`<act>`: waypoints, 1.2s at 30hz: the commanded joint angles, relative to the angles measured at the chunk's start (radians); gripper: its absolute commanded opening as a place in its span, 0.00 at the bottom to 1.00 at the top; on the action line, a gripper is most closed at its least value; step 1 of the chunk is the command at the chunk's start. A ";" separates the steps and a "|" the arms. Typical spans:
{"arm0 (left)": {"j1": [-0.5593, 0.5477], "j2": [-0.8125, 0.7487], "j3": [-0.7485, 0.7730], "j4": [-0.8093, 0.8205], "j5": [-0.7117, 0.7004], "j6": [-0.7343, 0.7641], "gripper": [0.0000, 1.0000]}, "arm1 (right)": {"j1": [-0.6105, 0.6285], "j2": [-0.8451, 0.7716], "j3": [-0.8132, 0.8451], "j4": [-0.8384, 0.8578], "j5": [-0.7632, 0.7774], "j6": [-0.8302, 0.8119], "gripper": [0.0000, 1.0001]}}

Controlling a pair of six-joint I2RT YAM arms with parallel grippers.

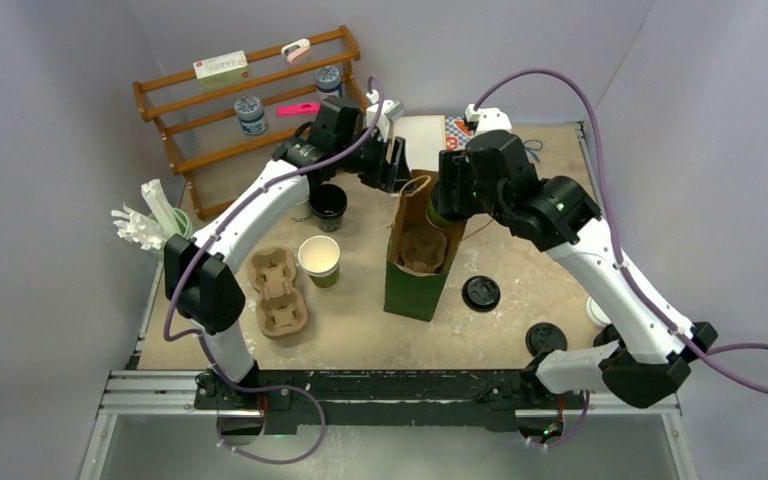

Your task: Pack the takeout coffee

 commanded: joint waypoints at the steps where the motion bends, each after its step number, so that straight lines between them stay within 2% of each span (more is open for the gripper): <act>1: -0.031 -0.035 0.006 -0.048 -0.002 0.037 0.51 | -0.004 0.070 0.083 -0.018 -0.003 -0.032 0.25; 5: -0.068 -0.096 -0.038 -0.073 -0.092 0.014 0.29 | -0.003 0.150 0.199 -0.057 0.009 -0.054 0.25; 10: -0.075 -0.281 -0.223 0.068 -0.183 -0.134 0.02 | 0.002 0.226 0.298 -0.122 -0.043 -0.041 0.25; 11: -0.076 -0.318 -0.261 0.096 -0.203 -0.168 0.00 | 0.004 0.237 0.314 -0.133 -0.043 -0.040 0.25; 17: -0.075 -0.513 -0.510 0.311 -0.315 -0.381 0.00 | 0.024 0.295 0.416 -0.186 -0.042 -0.026 0.25; 24: -0.076 -0.587 -0.604 0.390 -0.406 -0.517 0.00 | 0.130 0.315 0.445 -0.223 0.008 0.028 0.24; 27: -0.075 -0.601 -0.655 0.448 -0.444 -0.556 0.00 | 0.200 0.321 0.402 -0.204 0.073 0.058 0.24; 32: -0.075 -0.596 -0.696 0.524 -0.504 -0.582 0.00 | 0.214 0.227 0.186 -0.061 0.138 0.061 0.24; 36: -0.075 -0.560 -0.674 0.520 -0.552 -0.572 0.01 | 0.211 0.240 0.191 -0.017 0.177 -0.007 0.24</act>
